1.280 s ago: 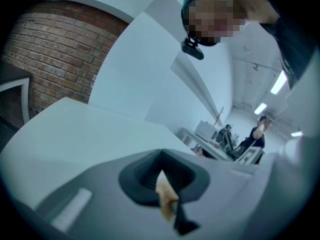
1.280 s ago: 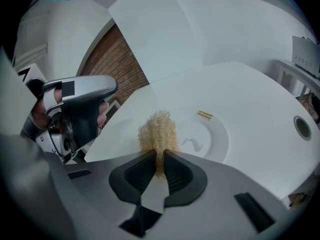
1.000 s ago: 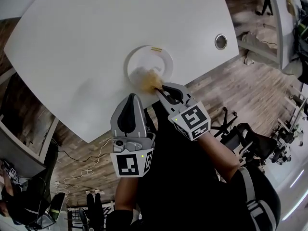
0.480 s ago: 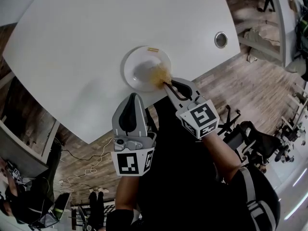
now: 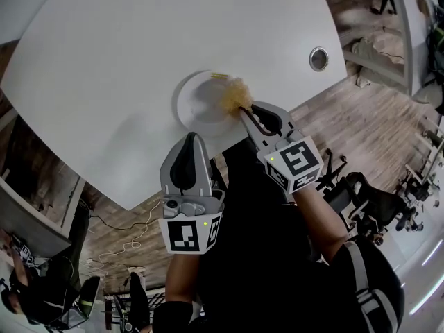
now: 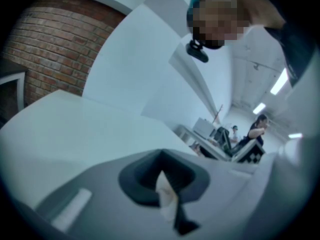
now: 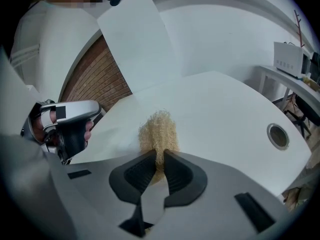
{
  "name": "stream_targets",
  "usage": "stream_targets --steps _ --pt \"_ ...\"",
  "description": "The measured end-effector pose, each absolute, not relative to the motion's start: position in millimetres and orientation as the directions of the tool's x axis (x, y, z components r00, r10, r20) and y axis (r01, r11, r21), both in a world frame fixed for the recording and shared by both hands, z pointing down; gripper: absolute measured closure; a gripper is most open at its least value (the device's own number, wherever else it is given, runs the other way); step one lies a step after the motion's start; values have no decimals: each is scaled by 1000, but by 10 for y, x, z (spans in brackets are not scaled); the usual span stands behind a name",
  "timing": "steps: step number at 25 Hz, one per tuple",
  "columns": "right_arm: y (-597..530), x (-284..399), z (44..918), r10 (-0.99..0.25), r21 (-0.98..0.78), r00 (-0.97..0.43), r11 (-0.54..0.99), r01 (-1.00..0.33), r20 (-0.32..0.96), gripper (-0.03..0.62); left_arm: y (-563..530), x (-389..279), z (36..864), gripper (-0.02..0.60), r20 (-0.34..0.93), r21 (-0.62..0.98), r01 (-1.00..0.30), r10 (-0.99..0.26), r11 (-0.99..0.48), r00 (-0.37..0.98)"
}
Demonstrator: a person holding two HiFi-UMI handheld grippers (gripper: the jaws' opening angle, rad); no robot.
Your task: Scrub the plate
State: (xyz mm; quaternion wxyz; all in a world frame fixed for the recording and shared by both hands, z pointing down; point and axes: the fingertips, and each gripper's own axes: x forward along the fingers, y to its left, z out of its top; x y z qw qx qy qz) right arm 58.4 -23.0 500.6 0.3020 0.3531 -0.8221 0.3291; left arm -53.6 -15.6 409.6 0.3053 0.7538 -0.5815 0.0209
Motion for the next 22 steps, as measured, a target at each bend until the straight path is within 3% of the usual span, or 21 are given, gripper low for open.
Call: stream_targets --steps 11,22 --pt "-521 384 5041 -372 -313 -581 573 -757 724 551 -178 -615 4139 578 392 444 -889 -868 -114 306" --pt "-406 -39 5098 -281 -332 -611 637 -695 740 551 -108 -878 4130 578 386 443 -893 -884 -72 263"
